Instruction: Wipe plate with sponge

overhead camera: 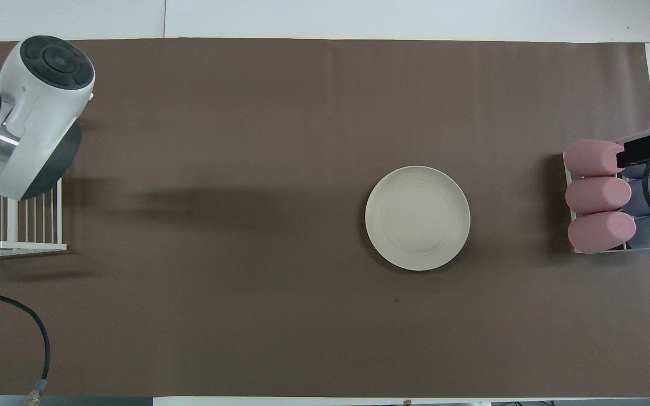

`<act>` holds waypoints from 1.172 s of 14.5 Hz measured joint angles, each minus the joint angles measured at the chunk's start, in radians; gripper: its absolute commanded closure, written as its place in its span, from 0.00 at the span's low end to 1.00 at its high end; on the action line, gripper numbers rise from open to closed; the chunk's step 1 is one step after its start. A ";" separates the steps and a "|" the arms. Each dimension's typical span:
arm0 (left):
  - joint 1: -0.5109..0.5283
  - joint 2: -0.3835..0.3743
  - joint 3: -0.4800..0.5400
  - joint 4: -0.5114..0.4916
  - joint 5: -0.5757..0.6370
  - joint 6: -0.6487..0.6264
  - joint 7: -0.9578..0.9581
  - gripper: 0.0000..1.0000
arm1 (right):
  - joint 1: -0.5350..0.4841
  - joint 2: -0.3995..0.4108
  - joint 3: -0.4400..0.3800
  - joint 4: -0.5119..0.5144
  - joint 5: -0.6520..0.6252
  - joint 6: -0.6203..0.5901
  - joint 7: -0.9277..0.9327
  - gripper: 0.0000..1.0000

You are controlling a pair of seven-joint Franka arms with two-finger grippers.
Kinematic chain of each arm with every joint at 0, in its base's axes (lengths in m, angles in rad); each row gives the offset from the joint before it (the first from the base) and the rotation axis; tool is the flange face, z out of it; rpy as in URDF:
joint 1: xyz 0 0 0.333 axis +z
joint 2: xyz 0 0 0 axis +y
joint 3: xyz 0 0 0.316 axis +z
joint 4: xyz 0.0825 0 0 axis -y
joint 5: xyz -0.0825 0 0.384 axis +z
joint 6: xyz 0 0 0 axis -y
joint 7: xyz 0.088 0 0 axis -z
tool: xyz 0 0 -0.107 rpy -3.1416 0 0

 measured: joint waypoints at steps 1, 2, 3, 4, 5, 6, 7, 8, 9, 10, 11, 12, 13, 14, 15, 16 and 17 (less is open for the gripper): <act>0.000 -0.017 0.001 0.020 -0.055 -0.001 0.002 0.00 | 0.000 0.000 0.000 0.000 0.000 0.000 0.000 0.00; 0.001 -0.032 0.003 0.042 -0.116 -0.002 0.003 0.00 | 0.000 0.000 0.000 0.000 0.000 0.000 0.000 0.00; 0.004 -0.047 0.007 0.063 -0.184 -0.002 0.004 0.00 | 0.000 0.000 0.000 0.000 0.000 0.000 0.000 0.00; 0.017 -0.066 0.010 0.079 -0.259 -0.002 0.009 0.00 | 0.000 0.000 0.000 0.000 0.000 0.000 0.000 0.00; 0.040 -0.089 0.010 0.088 -0.340 -0.002 0.038 0.00 | 0.000 0.000 0.000 0.000 0.000 0.000 0.000 0.00; 0.068 -0.115 0.012 0.093 -0.424 -0.002 0.087 0.00 | 0.000 0.000 0.000 0.000 0.000 0.000 0.000 0.00; 0.092 -0.144 0.014 0.096 -0.497 -0.003 0.134 0.00 | 0.000 0.000 0.000 0.000 0.000 0.000 0.000 0.00; 0.109 -0.173 0.015 0.098 -0.546 -0.004 0.168 0.00 | 0.000 0.000 0.000 0.000 0.000 0.000 0.000 0.00; 0.116 -0.203 0.015 0.100 -0.579 -0.016 0.195 0.00 | 0.000 0.000 0.000 0.000 0.000 0.000 0.000 0.00; 0.117 -0.230 0.014 0.101 -0.606 -0.042 0.223 0.00 | 0.000 0.000 0.000 0.000 0.000 0.000 0.000 0.00; 0.116 -0.253 0.010 0.101 -0.638 -0.072 0.252 0.00 | 0.000 0.000 0.000 0.000 0.000 0.000 0.000 0.00; 0.116 -0.276 0.008 0.102 -0.666 -0.105 0.280 0.00 | 0.000 0.000 0.000 0.000 0.000 0.000 0.000 0.00; 0.116 -0.297 0.006 0.102 -0.682 -0.145 0.310 0.00 | 0.000 0.000 0.000 0.000 0.000 0.000 0.000 0.00; 0.116 -0.314 0.006 0.097 -0.689 -0.180 0.340 0.00 | 0.000 0.000 0.000 0.000 0.000 0.000 0.000 0.00; 0.116 -0.329 0.006 0.082 -0.692 -0.191 0.358 0.00 | -0.001 0.000 0.000 0.000 0.000 -0.001 0.000 0.00; 0.116 -0.340 0.006 0.059 -0.698 -0.187 0.366 0.00 | -0.001 0.000 0.000 0.000 0.000 -0.001 0.000 0.00; 0.116 -0.344 0.006 0.039 -0.706 -0.180 0.367 0.00 | -0.001 0.000 0.000 0.000 0.000 -0.001 0.000 0.00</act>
